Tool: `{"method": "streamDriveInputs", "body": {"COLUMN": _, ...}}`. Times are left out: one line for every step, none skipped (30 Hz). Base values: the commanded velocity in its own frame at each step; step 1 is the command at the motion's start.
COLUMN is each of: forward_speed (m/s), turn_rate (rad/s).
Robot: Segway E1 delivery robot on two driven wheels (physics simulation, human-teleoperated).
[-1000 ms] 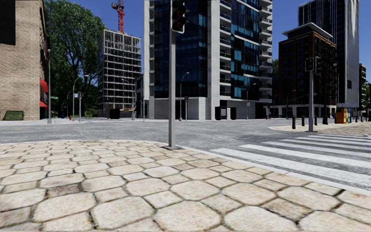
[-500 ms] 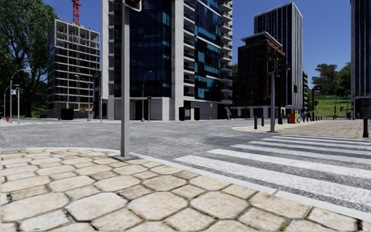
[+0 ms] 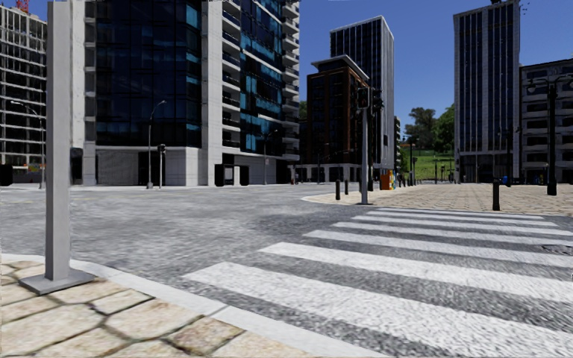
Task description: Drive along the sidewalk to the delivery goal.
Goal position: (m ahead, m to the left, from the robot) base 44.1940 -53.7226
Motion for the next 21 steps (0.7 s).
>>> {"method": "streamDriveInputs", "body": {"forward_speed": 2.0, "turn_rate": -0.52}}
{"method": "streamDriveInputs", "body": {"forward_speed": 2.0, "turn_rate": -0.52}}
{"method": "streamDriveInputs", "body": {"forward_speed": 2.0, "turn_rate": -0.52}}
{"method": "streamDriveInputs", "body": {"forward_speed": 2.0, "turn_rate": -0.52}}
{"method": "streamDriveInputs", "body": {"forward_speed": 2.0, "turn_rate": -0.52}}
{"method": "streamDriveInputs", "body": {"forward_speed": 2.0, "turn_rate": -0.52}}
{"method": "streamDriveInputs", "body": {"forward_speed": 2.0, "turn_rate": -0.52}}
{"method": "streamDriveInputs", "body": {"forward_speed": 2.0, "turn_rate": -0.52}}
{"method": "streamDriveInputs", "body": {"forward_speed": 2.0, "turn_rate": -0.52}}
{"method": "streamDriveInputs", "body": {"forward_speed": 2.0, "turn_rate": -0.52}}
{"method": "streamDriveInputs", "body": {"forward_speed": 2.0, "turn_rate": -0.52}}
{"method": "streamDriveInputs", "body": {"forward_speed": 2.0, "turn_rate": -0.52}}
{"method": "streamDriveInputs", "body": {"forward_speed": 2.0, "turn_rate": -0.52}}
{"method": "streamDriveInputs", "body": {"forward_speed": 2.0, "turn_rate": -0.52}}
{"method": "streamDriveInputs", "body": {"forward_speed": 2.0, "turn_rate": -0.52}}
{"method": "streamDriveInputs", "body": {"forward_speed": 2.0, "turn_rate": -0.52}}
{"method": "streamDriveInputs", "body": {"forward_speed": 2.0, "turn_rate": -0.52}}
{"method": "streamDriveInputs", "body": {"forward_speed": 2.0, "turn_rate": -0.52}}
{"method": "streamDriveInputs", "body": {"forward_speed": 2.0, "turn_rate": -0.52}}
{"method": "streamDriveInputs", "body": {"forward_speed": 2.0, "turn_rate": -0.48}}
{"method": "streamDriveInputs", "body": {"forward_speed": 2.0, "turn_rate": -0.43}}
